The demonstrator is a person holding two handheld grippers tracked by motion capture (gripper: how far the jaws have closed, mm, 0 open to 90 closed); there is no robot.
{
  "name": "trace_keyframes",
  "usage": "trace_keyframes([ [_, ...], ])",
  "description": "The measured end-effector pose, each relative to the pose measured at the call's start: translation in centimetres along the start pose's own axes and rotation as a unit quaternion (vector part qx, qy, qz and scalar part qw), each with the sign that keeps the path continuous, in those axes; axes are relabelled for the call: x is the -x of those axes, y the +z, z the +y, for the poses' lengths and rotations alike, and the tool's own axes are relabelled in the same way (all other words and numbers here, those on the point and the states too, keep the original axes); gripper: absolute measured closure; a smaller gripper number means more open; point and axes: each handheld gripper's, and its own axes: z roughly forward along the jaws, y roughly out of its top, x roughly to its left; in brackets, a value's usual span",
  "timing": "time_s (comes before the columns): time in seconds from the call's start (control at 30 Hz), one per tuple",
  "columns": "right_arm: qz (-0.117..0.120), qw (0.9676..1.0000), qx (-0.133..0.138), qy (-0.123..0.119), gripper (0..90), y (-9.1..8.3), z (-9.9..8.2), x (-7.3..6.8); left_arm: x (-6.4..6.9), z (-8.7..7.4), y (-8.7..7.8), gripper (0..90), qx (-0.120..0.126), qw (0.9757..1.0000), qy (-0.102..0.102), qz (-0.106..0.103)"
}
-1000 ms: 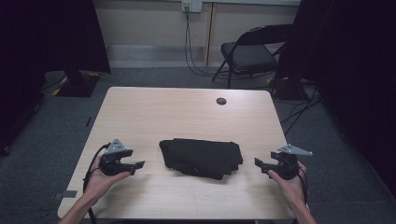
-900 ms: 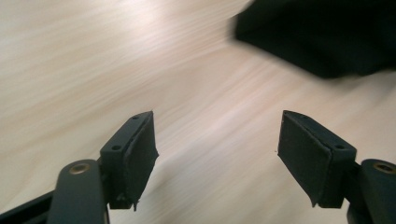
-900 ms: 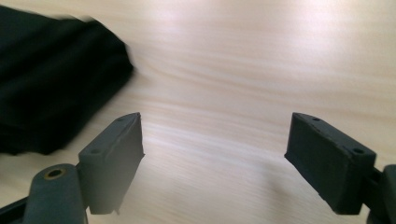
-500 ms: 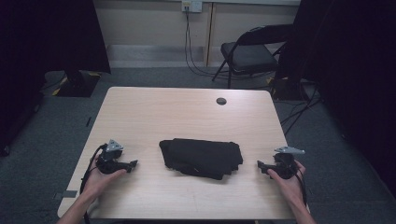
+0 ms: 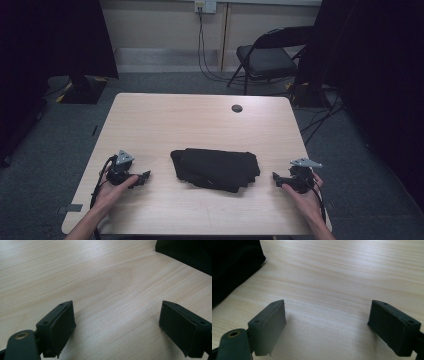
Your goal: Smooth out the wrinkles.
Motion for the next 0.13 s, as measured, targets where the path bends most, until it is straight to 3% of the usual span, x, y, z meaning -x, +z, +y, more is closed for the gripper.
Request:
trace_keyframes([
  [0.13, 0.0, 1.0, 0.0, 0.0, 13.3, 0.0, 0.0, 0.0, 0.02, -0.01, 0.01, 12.5, 0.001, 1.0, -0.001, 0.001],
])
